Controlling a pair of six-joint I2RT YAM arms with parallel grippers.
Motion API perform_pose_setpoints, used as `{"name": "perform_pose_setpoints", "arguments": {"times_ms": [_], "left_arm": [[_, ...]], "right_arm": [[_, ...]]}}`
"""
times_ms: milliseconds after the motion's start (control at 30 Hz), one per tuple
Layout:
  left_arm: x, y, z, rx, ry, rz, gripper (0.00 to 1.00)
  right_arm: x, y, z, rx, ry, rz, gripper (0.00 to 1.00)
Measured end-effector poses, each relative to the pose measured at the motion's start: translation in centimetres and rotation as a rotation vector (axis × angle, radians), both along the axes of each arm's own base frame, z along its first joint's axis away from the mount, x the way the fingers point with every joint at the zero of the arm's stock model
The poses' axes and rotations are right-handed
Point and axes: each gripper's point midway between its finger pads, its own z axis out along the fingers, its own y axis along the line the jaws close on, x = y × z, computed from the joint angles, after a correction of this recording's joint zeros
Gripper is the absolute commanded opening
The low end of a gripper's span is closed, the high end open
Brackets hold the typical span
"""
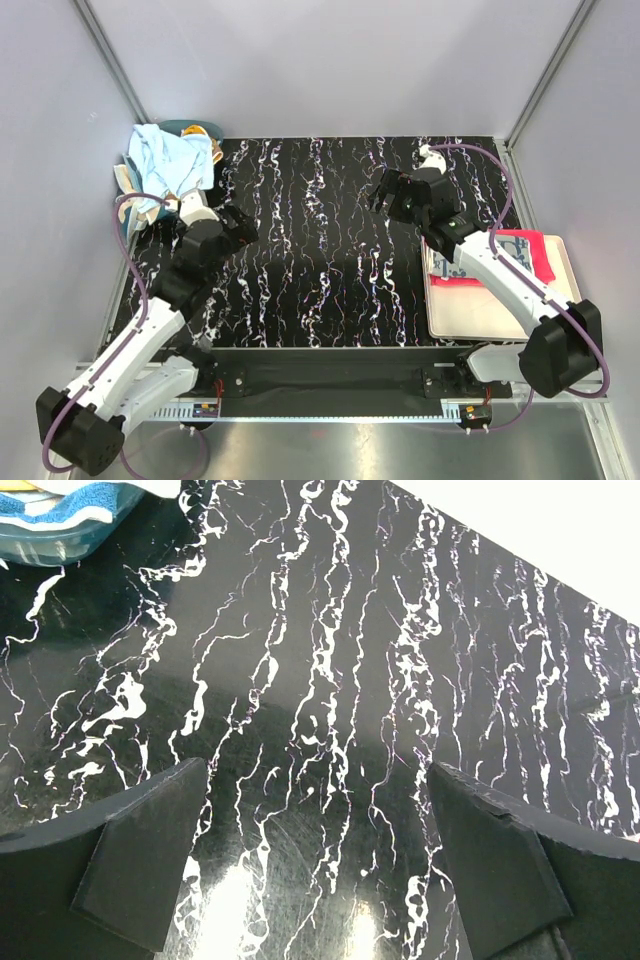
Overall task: Fold and stack the towels
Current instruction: Grab crumpled towel
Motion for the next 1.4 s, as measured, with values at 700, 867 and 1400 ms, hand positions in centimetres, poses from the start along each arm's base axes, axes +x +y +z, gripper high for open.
{"name": "perform_pose_setpoints", "arguments": {"times_ms": [700, 867, 1400], "left_arm": [[16.6, 15.9, 2.9, 0.119, 0.1, 0.684, 0.91], [19.5, 20.5, -1.2, 0.147, 0.198, 0.744, 0.86], [23.8, 23.0, -9.7, 0.17, 0.374, 0.675, 0.7]], "right_arm": [[-1.5, 2.6, -0.1, 0.062, 0.031, 0.155, 1.0], [-1.6, 2.8, 0.0, 0.069, 0.034, 0.169, 1.0], [-1.9, 3.1, -0.3, 0.077, 0.046, 0.191, 1.0]]}}
